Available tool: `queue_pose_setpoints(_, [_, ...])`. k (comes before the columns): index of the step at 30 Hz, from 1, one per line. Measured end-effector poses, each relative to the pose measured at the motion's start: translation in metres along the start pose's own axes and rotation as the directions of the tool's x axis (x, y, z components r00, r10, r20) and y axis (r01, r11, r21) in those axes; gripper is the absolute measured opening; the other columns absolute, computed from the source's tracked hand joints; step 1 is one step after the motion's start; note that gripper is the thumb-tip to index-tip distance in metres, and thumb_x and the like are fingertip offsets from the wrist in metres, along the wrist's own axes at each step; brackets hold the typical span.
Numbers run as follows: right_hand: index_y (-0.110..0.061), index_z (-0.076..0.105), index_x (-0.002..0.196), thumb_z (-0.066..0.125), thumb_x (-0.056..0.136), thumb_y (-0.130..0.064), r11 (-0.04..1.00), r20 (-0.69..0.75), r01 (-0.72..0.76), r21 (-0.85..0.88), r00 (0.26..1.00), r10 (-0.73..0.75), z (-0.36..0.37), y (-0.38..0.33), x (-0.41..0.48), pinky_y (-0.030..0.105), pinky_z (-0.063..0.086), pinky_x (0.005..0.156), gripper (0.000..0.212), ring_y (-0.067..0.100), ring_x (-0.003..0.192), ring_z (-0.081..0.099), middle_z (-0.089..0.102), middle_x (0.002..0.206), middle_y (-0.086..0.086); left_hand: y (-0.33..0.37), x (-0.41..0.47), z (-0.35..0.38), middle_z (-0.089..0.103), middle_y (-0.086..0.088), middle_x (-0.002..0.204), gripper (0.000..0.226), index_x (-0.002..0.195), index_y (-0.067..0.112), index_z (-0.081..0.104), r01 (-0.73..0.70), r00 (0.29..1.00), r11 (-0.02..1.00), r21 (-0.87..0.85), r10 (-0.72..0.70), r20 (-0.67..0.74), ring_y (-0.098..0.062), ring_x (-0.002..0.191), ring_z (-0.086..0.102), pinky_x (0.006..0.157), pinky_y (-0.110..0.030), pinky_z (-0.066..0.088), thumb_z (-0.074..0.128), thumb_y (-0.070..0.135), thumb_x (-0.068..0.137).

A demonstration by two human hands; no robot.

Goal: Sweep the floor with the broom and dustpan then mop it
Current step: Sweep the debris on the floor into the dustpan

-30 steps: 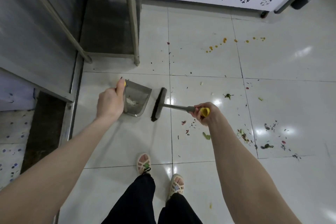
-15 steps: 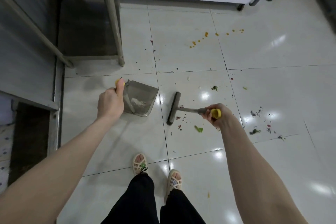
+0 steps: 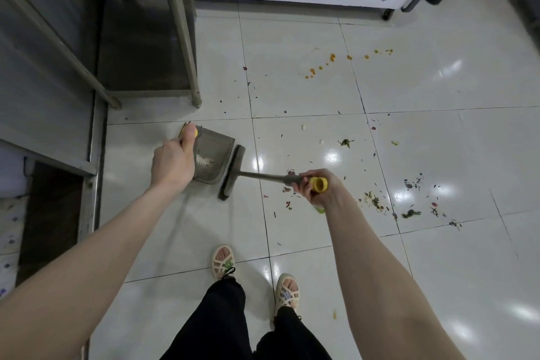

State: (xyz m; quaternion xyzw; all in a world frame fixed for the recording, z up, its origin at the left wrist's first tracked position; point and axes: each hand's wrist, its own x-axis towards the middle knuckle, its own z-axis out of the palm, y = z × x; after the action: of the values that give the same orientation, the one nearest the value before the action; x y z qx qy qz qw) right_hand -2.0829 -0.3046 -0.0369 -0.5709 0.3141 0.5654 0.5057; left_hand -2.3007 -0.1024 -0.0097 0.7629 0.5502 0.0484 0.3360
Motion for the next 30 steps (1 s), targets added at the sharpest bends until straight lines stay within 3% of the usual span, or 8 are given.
queue_pose_setpoints(2, [-0.008,0.050,0.105,0.046,0.089,-0.001,1.000,0.005,-0.005,0.013,1.000,0.005,-0.011,0.008,0.006,0.015,0.039,0.028,0.018,0.012,0.032,0.052,0.059,0.073,0.022,0.006,-0.009,0.008,0.055,-0.021,0.081,0.066,0.092,0.004,0.061,0.011,1.000,1.000,-0.020,-0.011,0.008,-0.032,0.080,0.044,0.071,-0.034,0.031,0.020,0.054,0.099])
queue_pose_setpoints(4, [-0.002,0.053,0.098,0.046,0.090,-0.001,1.000,-0.005,-0.012,-0.005,1.000,0.012,-0.027,0.010,0.004,0.014,0.040,0.029,0.011,0.012,0.031,0.052,0.059,0.073,0.022,0.013,-0.018,0.016,0.059,-0.020,0.081,0.070,0.079,0.005,0.058,0.029,1.000,0.998,-0.053,-0.028,0.003,-0.033,0.081,0.047,0.072,-0.034,0.032,0.017,0.059,0.097])
queue_pose_setpoints(6, [0.004,0.054,0.092,0.046,0.090,-0.001,1.000,-0.029,-0.011,-0.024,1.000,0.011,-0.047,0.009,-0.003,0.014,0.041,0.029,0.009,0.012,0.030,0.052,0.058,0.074,0.021,0.021,-0.029,0.026,0.059,-0.017,0.076,0.063,0.078,0.007,0.053,-0.013,1.000,0.999,-0.045,0.013,-0.006,-0.034,0.080,0.050,0.070,-0.033,0.031,0.018,0.056,0.098])
queue_pose_setpoints(11, [0.007,0.056,0.093,0.047,0.090,0.000,1.000,-0.070,-0.019,-0.010,0.997,0.019,-0.123,-0.008,-0.009,0.015,0.041,0.029,0.012,0.011,0.031,0.052,0.060,0.068,0.023,0.053,-0.067,0.057,0.043,-0.010,0.058,0.064,0.057,0.009,0.039,-0.035,0.999,0.999,-0.027,0.034,-0.028,-0.031,0.073,0.043,0.069,-0.033,0.029,0.016,0.051,0.100])
queue_pose_setpoints(16, [0.004,0.052,0.109,0.048,0.090,0.000,0.999,-0.085,-0.007,-0.038,0.996,0.003,-0.207,-0.033,-0.015,0.016,0.040,0.027,0.020,0.011,0.030,0.052,0.057,0.075,0.021,0.090,-0.111,0.108,0.042,-0.011,0.061,0.067,0.069,0.002,0.048,0.025,0.998,1.000,-0.006,-0.025,-0.063,-0.031,0.077,0.043,0.070,-0.035,0.031,0.014,0.050,0.100])
queue_pose_setpoints(20, [0.006,0.053,0.102,0.046,0.093,-0.003,0.999,-0.067,0.000,-0.050,0.998,-0.003,-0.277,-0.058,-0.027,0.016,0.039,0.027,0.015,0.010,0.028,0.050,0.061,0.061,0.022,0.118,-0.153,0.157,0.046,-0.014,0.070,0.055,0.093,-0.002,0.054,0.019,0.995,1.000,-0.002,-0.019,-0.101,-0.030,0.074,0.042,0.068,-0.038,0.031,0.020,0.040,0.103])
queue_pose_setpoints(23, [0.004,0.052,0.097,0.046,0.092,-0.003,0.999,-0.109,0.018,-0.044,0.994,-0.022,-0.323,-0.069,-0.038,0.016,0.039,0.027,0.011,0.011,0.028,0.050,0.061,0.061,0.021,0.140,-0.180,0.180,0.039,-0.008,0.059,0.065,0.071,0.002,0.049,0.061,0.993,0.998,-0.018,-0.063,-0.097,-0.031,0.075,0.041,0.069,-0.035,0.030,0.015,0.049,0.101])
queue_pose_setpoints(30, [-0.001,0.048,0.103,0.045,0.091,-0.001,0.996,-0.152,0.084,-0.040,0.984,-0.089,-0.382,-0.084,-0.055,0.015,0.041,0.028,0.013,0.010,0.030,0.051,0.057,0.078,0.021,0.161,-0.217,0.204,0.042,-0.009,0.061,0.072,0.067,0.004,0.050,0.086,0.991,0.994,-0.069,-0.093,-0.096,-0.032,0.078,0.044,0.070,-0.035,0.032,0.012,0.058,0.097])
